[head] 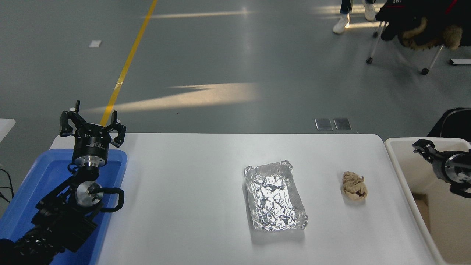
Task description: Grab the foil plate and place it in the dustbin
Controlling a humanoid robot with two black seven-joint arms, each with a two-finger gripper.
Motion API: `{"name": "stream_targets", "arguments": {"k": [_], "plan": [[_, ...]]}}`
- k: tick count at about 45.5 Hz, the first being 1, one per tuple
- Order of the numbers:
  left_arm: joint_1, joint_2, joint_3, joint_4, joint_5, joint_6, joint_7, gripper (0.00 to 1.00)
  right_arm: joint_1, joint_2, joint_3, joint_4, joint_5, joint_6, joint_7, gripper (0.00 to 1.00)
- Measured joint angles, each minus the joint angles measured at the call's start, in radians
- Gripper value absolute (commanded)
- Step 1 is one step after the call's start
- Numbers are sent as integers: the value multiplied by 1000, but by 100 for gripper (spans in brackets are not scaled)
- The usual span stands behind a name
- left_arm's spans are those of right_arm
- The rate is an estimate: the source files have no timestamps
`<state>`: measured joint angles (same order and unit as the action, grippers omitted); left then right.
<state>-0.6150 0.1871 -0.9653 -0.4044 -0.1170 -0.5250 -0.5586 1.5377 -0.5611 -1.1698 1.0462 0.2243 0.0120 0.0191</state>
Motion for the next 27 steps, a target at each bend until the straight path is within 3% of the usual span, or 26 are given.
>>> {"name": "stream_targets", "arguments": {"k": [16, 27], "plan": [[2, 0, -1, 1, -2, 0, 0, 99, 578, 221, -175, 535, -75, 70, 1, 100], [3, 0, -1, 1, -4, 1, -1, 99, 884, 322, -113, 655, -89, 322, 3, 100]]}}
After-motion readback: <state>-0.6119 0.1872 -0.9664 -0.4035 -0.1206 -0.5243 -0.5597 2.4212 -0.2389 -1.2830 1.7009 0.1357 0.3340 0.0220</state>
